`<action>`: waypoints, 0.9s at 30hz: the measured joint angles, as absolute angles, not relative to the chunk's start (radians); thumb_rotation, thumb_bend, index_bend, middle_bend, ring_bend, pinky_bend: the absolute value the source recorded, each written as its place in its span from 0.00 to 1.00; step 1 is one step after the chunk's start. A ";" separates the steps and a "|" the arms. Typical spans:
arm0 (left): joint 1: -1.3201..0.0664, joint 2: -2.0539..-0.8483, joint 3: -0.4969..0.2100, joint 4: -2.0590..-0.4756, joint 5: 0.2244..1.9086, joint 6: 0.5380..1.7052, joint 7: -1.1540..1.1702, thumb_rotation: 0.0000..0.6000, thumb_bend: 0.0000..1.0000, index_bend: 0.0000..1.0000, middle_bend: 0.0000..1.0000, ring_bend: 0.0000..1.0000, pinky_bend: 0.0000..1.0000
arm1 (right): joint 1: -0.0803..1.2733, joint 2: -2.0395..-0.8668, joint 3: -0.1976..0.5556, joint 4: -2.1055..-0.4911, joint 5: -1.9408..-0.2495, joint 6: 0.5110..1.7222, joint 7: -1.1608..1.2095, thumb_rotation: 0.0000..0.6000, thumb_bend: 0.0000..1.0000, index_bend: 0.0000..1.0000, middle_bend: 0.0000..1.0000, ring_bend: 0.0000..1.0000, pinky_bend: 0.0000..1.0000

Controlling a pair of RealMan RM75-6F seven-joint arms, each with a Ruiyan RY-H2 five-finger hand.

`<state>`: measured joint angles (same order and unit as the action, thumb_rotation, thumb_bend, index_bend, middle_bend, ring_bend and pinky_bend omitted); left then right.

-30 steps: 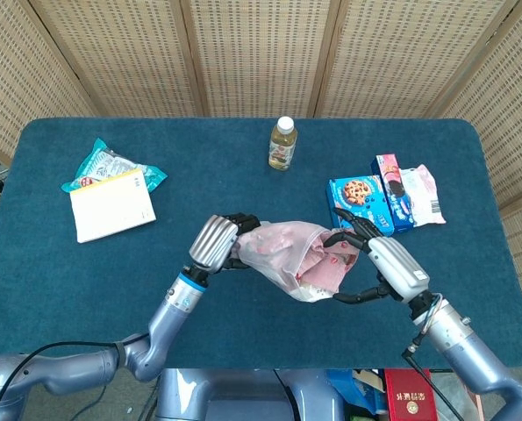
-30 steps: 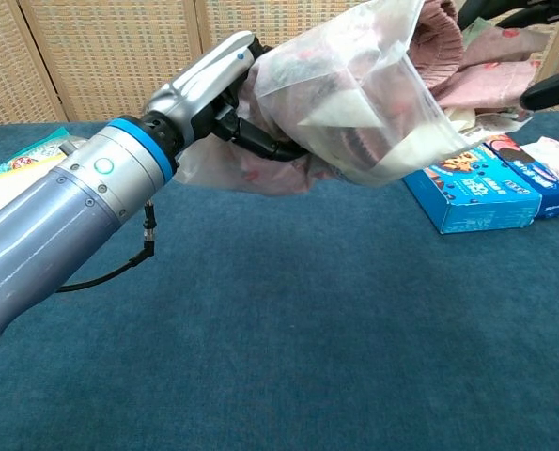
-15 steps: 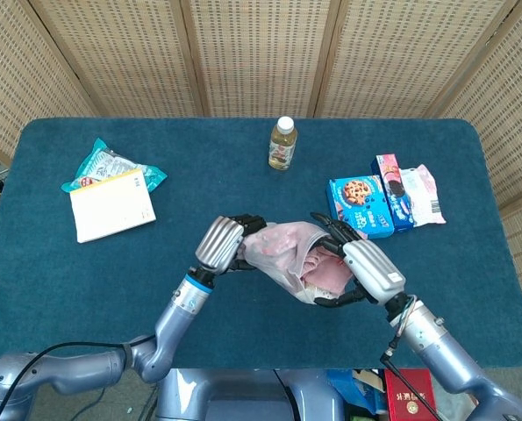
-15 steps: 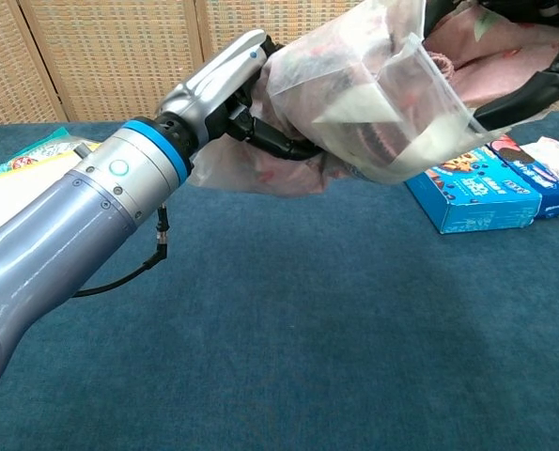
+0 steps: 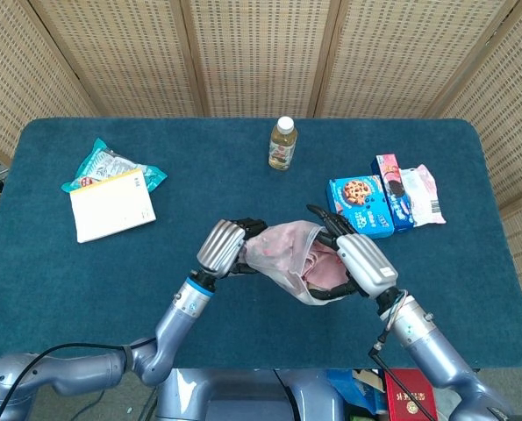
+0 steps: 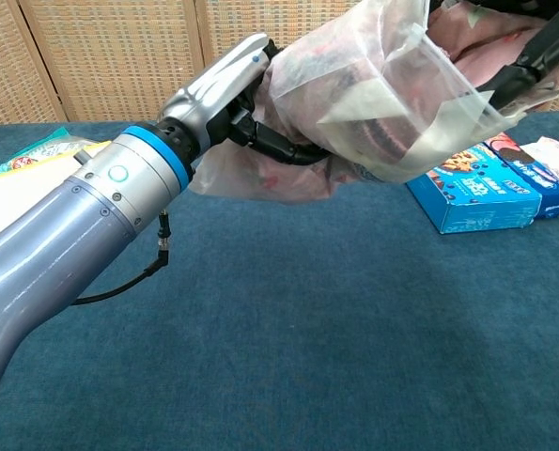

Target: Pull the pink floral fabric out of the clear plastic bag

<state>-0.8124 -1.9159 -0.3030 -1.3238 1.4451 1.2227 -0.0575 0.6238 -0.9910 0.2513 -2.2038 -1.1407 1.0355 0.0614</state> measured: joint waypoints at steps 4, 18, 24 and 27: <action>-0.811 -1.916 -0.301 -1.331 1.443 1.225 -0.064 1.00 0.29 0.62 0.54 0.52 0.65 | 0.628 -1.005 0.250 -2.205 -1.136 1.046 0.031 1.00 0.05 0.32 0.00 0.00 0.00; -0.808 -1.907 -0.307 -1.357 1.430 1.232 -0.076 1.00 0.28 0.62 0.54 0.52 0.65 | 0.637 -1.045 0.231 -2.200 -1.157 1.077 -0.084 1.00 0.55 0.57 0.00 0.00 0.00; -0.807 -1.899 -0.306 -1.366 1.430 1.233 -0.078 1.00 0.28 0.62 0.54 0.52 0.65 | 0.640 -1.061 0.226 -2.196 -1.177 1.094 -0.132 1.00 0.83 0.67 0.00 0.00 0.00; -0.806 -1.896 -0.306 -1.370 1.430 1.235 -0.080 1.00 0.28 0.62 0.54 0.52 0.65 | 0.641 -1.065 0.222 -2.195 -1.186 1.099 -0.155 1.00 0.87 0.68 0.00 0.00 0.00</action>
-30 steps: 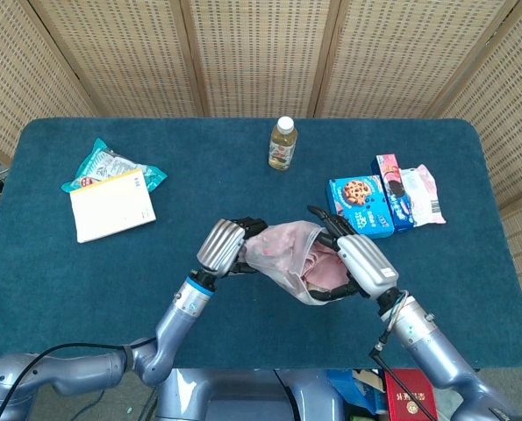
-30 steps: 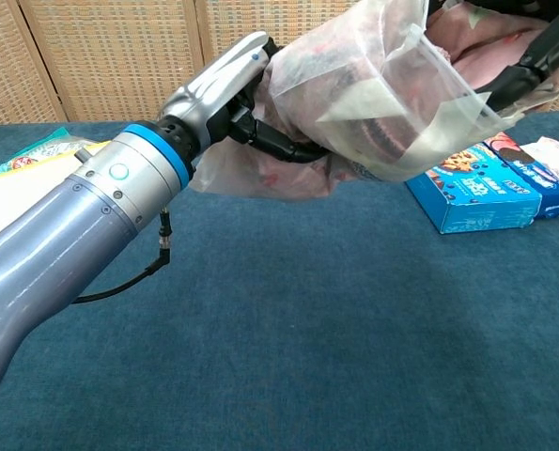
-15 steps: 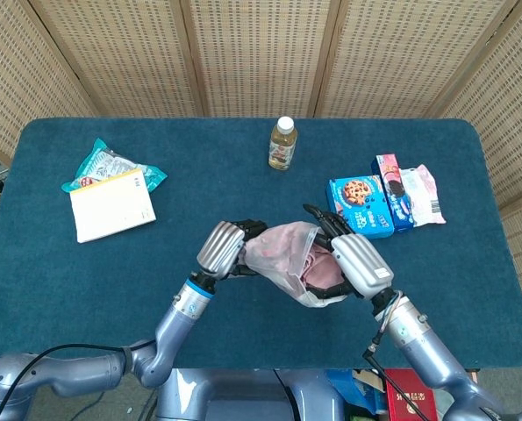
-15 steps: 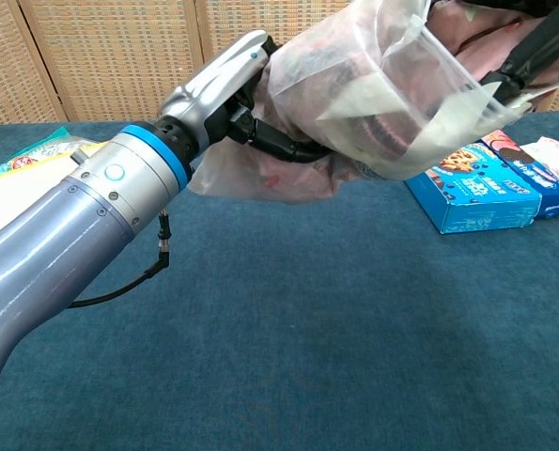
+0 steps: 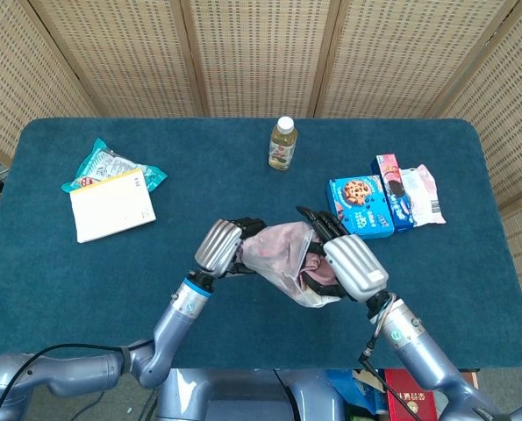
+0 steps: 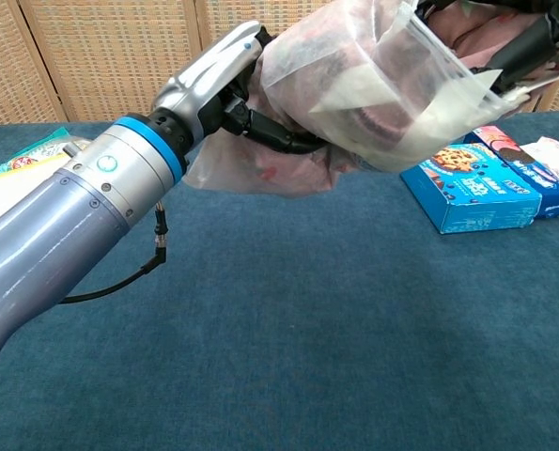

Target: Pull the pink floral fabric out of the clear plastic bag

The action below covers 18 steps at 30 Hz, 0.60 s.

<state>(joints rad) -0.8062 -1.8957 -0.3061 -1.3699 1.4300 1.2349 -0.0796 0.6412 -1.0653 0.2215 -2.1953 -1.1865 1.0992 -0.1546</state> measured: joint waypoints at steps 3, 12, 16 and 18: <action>-0.805 -1.891 -0.305 -1.372 1.434 1.239 -0.078 1.00 0.28 0.62 0.54 0.52 0.65 | 0.642 -1.068 0.215 -2.196 -1.195 1.101 -0.178 1.00 0.87 0.69 0.00 0.00 0.00; -0.784 -1.849 -0.276 -1.427 1.424 1.227 -0.045 1.00 0.28 0.62 0.54 0.52 0.65 | 0.643 -1.089 0.190 -2.201 -1.212 1.086 -0.196 1.00 0.88 0.69 0.00 0.00 0.00; -0.763 -1.826 -0.257 -1.455 1.405 1.227 0.042 1.00 0.29 0.62 0.54 0.52 0.65 | 0.644 -1.111 0.177 -2.180 -1.198 1.066 -0.176 1.00 0.87 0.69 0.00 0.00 0.00; -0.748 -1.817 -0.241 -1.464 1.391 1.230 0.098 1.00 0.29 0.62 0.54 0.52 0.65 | 0.644 -1.124 0.169 -2.165 -1.193 1.056 -0.167 1.00 0.87 0.69 0.00 0.00 0.00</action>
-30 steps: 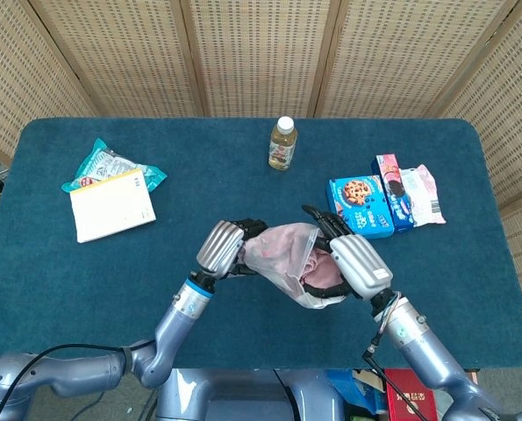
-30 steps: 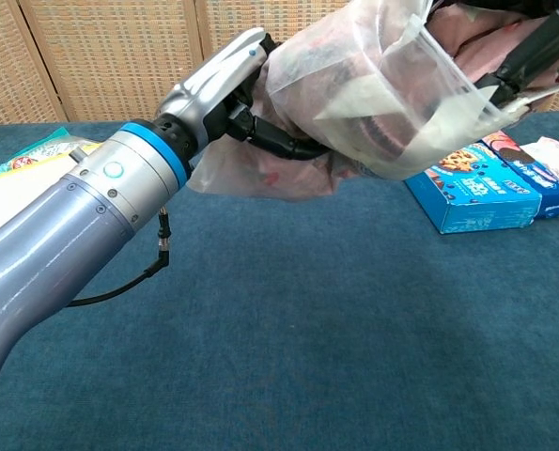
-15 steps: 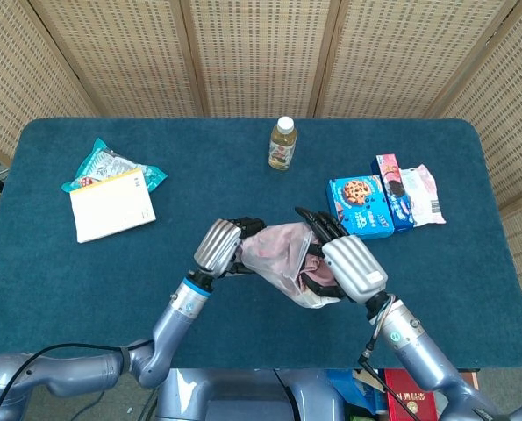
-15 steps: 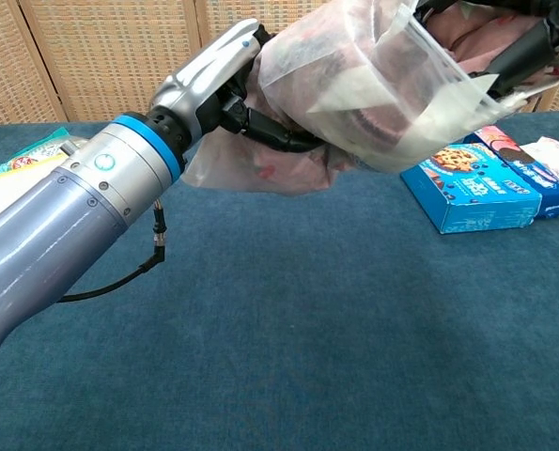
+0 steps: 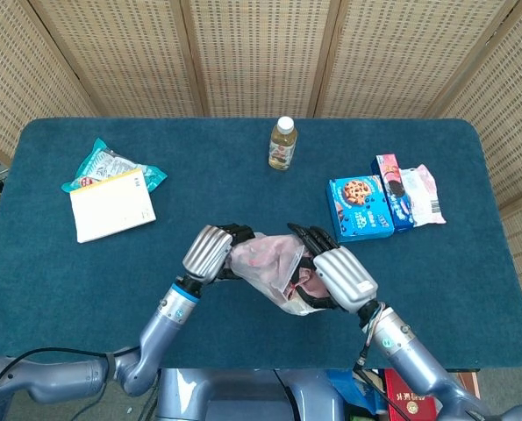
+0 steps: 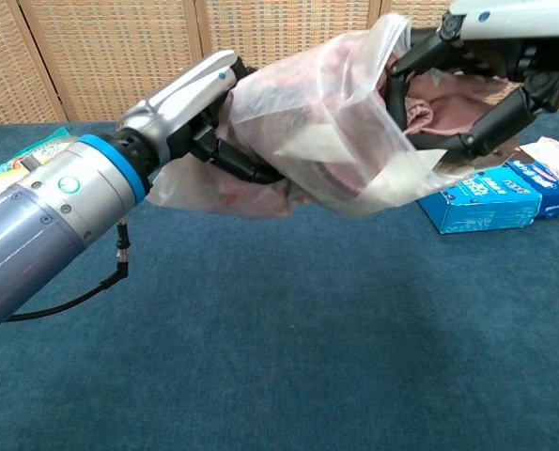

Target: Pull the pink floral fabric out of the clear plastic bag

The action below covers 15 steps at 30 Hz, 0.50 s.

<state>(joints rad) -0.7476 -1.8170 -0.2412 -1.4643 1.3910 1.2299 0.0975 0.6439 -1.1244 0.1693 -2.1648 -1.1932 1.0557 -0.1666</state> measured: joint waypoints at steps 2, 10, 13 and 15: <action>-0.728 -1.811 -0.222 -1.470 1.373 1.234 0.149 1.00 0.29 0.62 0.52 0.52 0.65 | 0.644 -1.140 0.158 -2.143 -1.191 1.044 -0.162 1.00 0.88 0.69 0.00 0.00 0.00; -0.677 -1.801 -0.183 -1.491 1.269 1.227 0.296 1.00 0.29 0.44 0.24 0.30 0.51 | 0.643 -1.235 0.117 -2.026 -1.183 1.013 -0.153 1.00 0.88 0.69 0.00 0.00 0.00; -0.667 -1.786 -0.174 -1.510 1.227 1.193 0.312 1.00 0.29 0.15 0.06 0.13 0.35 | 0.641 -1.255 0.108 -1.994 -1.178 0.997 -0.127 1.00 0.88 0.69 0.00 0.00 0.00; -0.663 -1.772 -0.169 -1.520 1.195 1.163 0.319 1.00 0.29 0.02 0.00 0.02 0.20 | 0.640 -1.264 0.101 -1.976 -1.180 0.984 -0.106 1.00 0.87 0.69 0.00 0.00 0.00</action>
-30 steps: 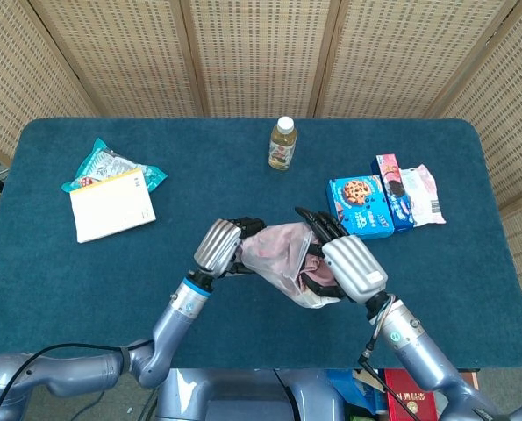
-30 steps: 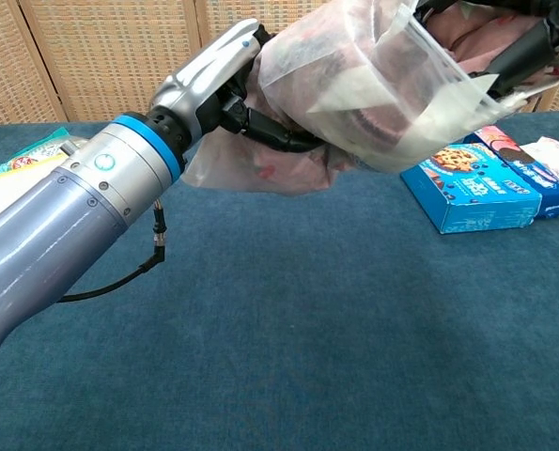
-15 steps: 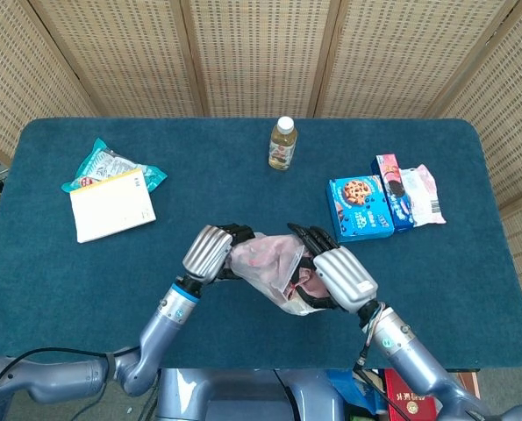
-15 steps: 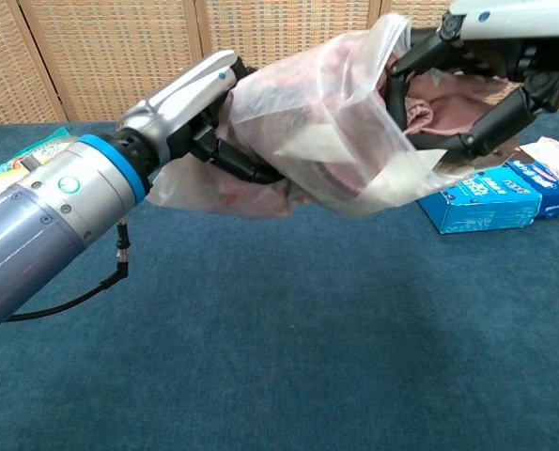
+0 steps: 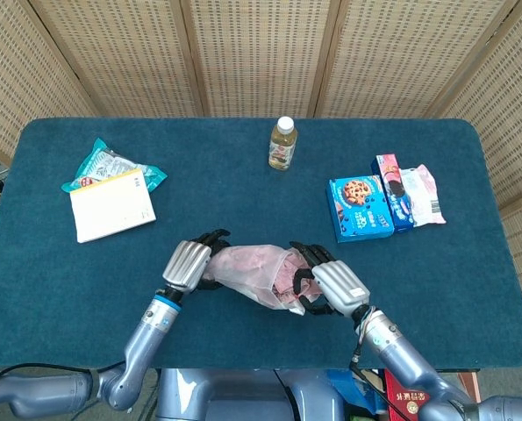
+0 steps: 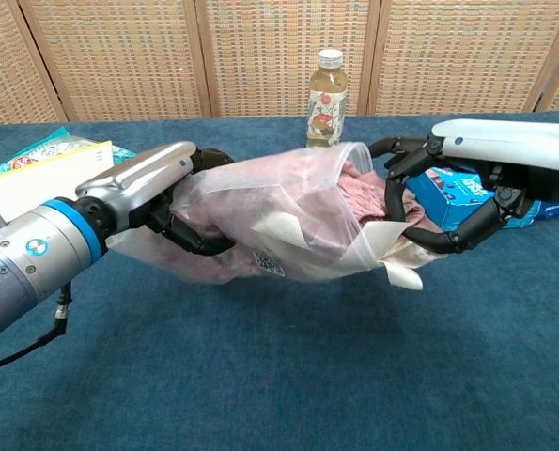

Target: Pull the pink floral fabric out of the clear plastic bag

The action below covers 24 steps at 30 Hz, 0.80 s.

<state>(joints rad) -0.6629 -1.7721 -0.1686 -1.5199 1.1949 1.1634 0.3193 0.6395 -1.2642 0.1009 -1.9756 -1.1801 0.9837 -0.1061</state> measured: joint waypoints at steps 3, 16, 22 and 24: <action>-0.659 -1.750 -0.160 -1.533 1.151 1.123 0.335 1.00 0.29 0.00 0.00 0.00 0.04 | 0.637 -1.278 0.088 -1.944 -1.196 0.965 -0.079 1.00 0.87 0.69 0.00 0.00 0.00; -0.640 -1.599 -0.159 -1.613 1.139 1.014 0.195 1.00 0.29 0.00 0.00 0.00 0.00 | 0.622 -1.305 0.074 -1.854 -1.237 0.932 0.003 1.00 0.87 0.69 0.00 0.00 0.00; -0.628 -1.509 -0.153 -1.638 1.248 1.043 0.163 1.00 0.29 0.00 0.00 0.00 0.00 | 0.619 -1.300 0.076 -1.849 -1.248 0.935 0.000 1.00 0.87 0.69 0.00 0.00 0.00; -0.627 -1.466 -0.149 -1.667 1.253 1.039 0.168 1.00 0.29 0.00 0.00 0.00 0.00 | 0.619 -1.299 0.077 -1.850 -1.248 0.936 -0.002 1.00 0.87 0.69 0.00 0.00 0.00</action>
<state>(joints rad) -0.6270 -1.4663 -0.1492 -1.6673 1.2526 1.0390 0.1685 0.6190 -1.2991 0.0771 -1.8496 -1.2480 0.9357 -0.0021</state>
